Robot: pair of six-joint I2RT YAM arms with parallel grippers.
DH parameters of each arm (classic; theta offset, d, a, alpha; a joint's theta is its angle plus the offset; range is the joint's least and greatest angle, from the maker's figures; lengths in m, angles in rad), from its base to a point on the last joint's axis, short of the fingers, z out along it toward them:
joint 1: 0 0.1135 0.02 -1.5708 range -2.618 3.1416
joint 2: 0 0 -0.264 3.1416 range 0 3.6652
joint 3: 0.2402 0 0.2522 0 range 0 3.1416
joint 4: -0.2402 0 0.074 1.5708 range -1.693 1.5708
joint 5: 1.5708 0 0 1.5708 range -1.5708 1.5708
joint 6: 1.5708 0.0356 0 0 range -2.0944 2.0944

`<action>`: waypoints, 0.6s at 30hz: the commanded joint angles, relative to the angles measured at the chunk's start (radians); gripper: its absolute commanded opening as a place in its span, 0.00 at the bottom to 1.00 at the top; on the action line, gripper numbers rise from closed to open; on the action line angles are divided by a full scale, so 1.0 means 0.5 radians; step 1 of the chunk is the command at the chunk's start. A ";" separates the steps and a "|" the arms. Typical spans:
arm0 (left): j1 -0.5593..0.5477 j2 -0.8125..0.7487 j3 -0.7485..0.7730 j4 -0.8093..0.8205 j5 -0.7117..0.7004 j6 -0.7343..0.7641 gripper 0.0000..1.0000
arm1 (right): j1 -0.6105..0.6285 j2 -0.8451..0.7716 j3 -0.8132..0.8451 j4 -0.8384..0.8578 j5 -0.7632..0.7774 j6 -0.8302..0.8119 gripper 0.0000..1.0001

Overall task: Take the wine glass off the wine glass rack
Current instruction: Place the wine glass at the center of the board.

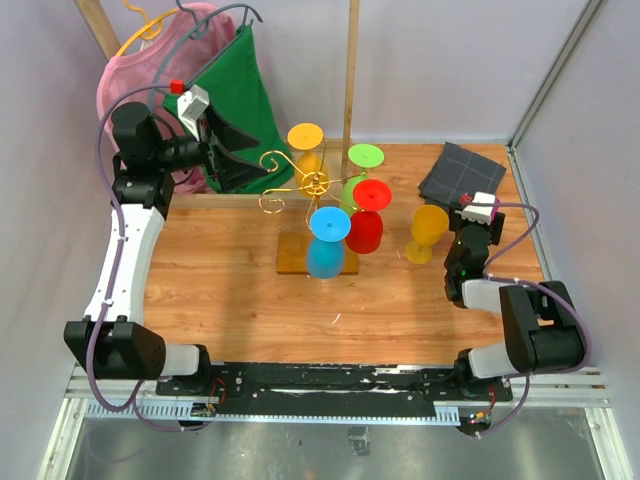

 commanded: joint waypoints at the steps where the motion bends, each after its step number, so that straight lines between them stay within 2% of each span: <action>1: -0.032 -0.045 -0.017 -0.023 -0.030 0.054 0.99 | 0.028 0.029 -0.053 0.273 0.089 -0.052 0.55; 18: -0.062 -0.068 -0.038 -0.091 -0.027 0.141 0.99 | 0.028 0.136 -0.142 0.372 0.136 0.000 0.59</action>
